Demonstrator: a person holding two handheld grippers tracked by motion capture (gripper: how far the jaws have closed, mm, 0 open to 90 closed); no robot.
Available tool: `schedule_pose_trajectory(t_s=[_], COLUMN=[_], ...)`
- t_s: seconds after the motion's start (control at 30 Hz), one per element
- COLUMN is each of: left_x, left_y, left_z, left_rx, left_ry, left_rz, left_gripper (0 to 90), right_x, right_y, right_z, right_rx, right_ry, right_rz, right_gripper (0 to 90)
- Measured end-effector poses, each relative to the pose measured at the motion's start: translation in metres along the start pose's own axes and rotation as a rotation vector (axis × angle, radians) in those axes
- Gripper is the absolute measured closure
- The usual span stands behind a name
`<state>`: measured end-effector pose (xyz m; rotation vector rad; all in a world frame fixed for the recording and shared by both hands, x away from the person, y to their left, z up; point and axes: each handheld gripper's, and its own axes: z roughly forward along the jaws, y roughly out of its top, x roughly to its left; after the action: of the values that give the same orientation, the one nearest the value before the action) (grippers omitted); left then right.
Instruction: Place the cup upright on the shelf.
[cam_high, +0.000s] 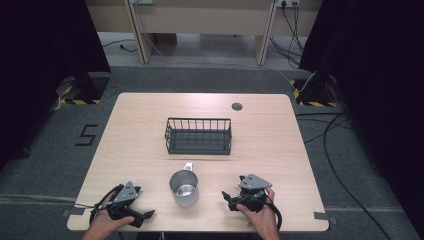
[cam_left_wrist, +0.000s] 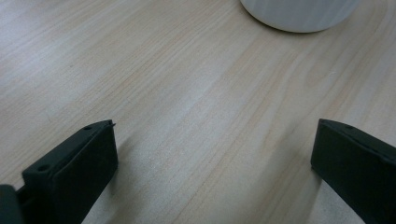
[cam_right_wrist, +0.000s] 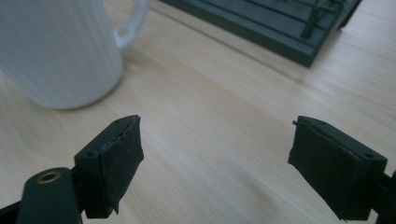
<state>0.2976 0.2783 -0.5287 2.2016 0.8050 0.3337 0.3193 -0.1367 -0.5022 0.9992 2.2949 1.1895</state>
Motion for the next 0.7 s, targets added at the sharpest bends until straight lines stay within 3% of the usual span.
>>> schedule_pose_trajectory(t_s=[0.17,0.47,0.7], left_x=[0.000,0.000,0.000], left_y=[0.000,0.000,0.000], left_z=[0.000,0.000,0.000], left_rx=[0.000,0.000,0.000], left_ry=[0.000,-0.001,0.000], left_rz=[0.000,0.000,0.000], left_gripper=[0.0,0.0,0.0], right_x=[0.012,0.034,0.057], right_y=[0.015,0.030,0.044], right_z=[-0.007,-0.009,-0.013], right_rx=[-0.062,-0.109,-0.171], right_ry=[0.037,0.110,0.172], right_rz=[-0.037,-0.096,-0.154], right_gripper=[17.6,17.2,22.2])
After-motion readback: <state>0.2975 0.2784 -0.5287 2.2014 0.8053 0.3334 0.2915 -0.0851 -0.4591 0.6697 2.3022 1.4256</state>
